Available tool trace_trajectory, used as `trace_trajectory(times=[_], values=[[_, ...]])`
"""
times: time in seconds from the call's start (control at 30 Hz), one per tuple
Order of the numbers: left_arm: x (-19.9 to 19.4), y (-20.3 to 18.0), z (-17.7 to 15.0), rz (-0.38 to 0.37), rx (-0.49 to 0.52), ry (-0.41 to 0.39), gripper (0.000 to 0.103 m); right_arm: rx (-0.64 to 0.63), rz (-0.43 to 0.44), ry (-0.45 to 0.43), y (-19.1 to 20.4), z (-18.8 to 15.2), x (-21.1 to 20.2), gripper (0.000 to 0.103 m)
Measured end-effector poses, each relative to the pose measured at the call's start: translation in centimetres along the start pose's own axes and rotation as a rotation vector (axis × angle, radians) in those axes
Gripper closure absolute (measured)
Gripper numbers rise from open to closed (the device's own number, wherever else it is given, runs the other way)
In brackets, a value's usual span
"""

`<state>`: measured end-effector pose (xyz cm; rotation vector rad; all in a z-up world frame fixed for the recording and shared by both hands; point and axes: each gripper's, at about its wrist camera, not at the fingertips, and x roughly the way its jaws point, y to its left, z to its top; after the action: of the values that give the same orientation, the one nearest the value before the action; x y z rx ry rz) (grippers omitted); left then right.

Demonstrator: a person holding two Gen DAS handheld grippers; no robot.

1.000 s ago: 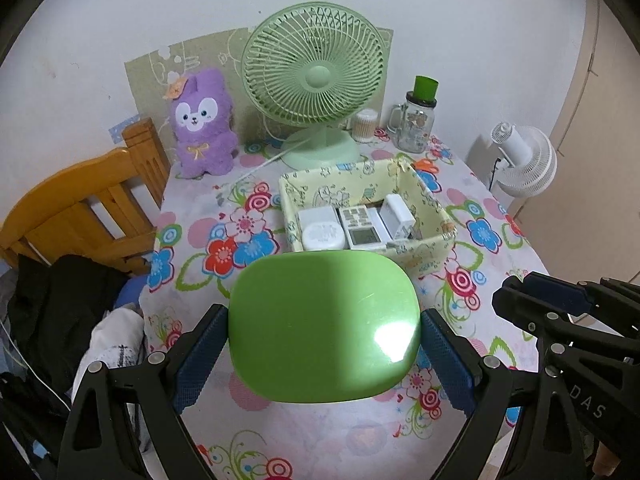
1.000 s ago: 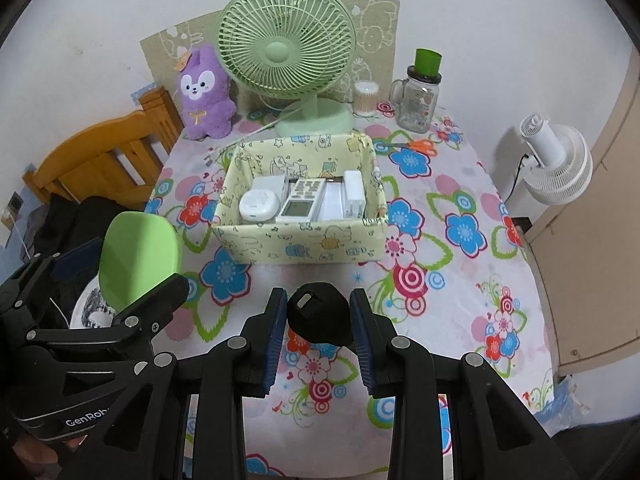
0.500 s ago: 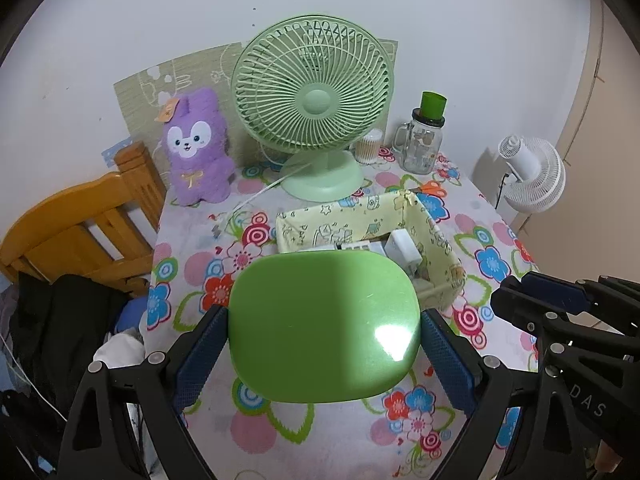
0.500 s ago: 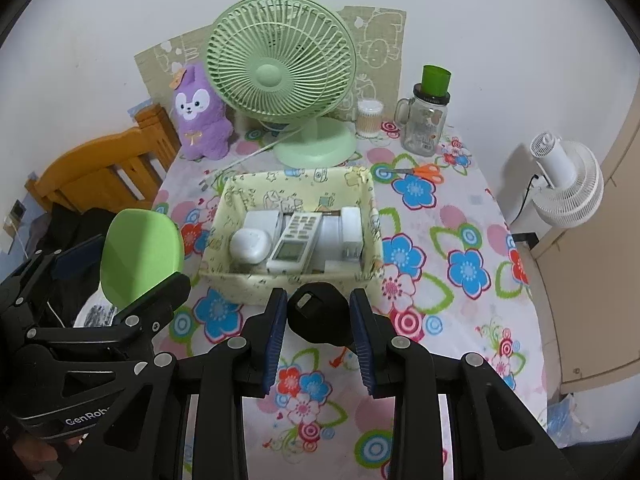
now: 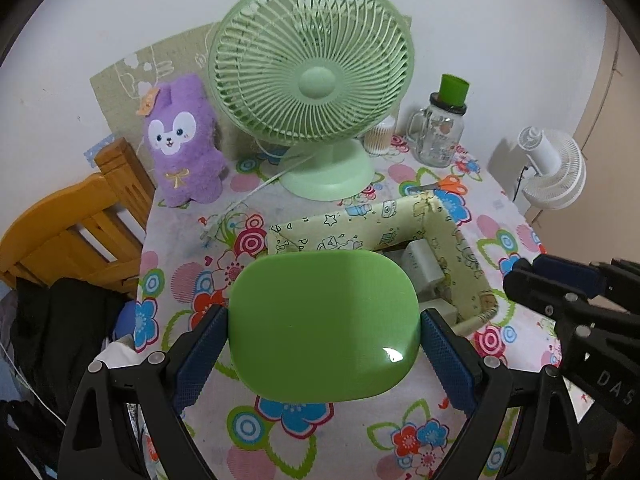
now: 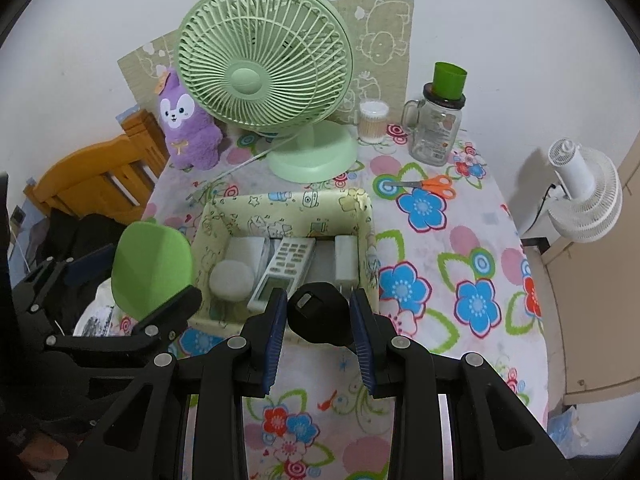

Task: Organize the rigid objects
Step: 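Lower lid into fabric box with left tool while right tool lowers key in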

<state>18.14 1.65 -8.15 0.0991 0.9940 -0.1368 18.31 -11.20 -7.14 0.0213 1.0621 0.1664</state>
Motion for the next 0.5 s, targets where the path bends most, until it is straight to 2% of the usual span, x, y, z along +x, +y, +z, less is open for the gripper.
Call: trace_trajectory(times=[0.5], values=[[7.1, -0.2, 0.6, -0.001, -0.004, 0.131, 0.008, -0.017, 0.069, 0.090, 0.3, 3.2, 7.3, 0.068]])
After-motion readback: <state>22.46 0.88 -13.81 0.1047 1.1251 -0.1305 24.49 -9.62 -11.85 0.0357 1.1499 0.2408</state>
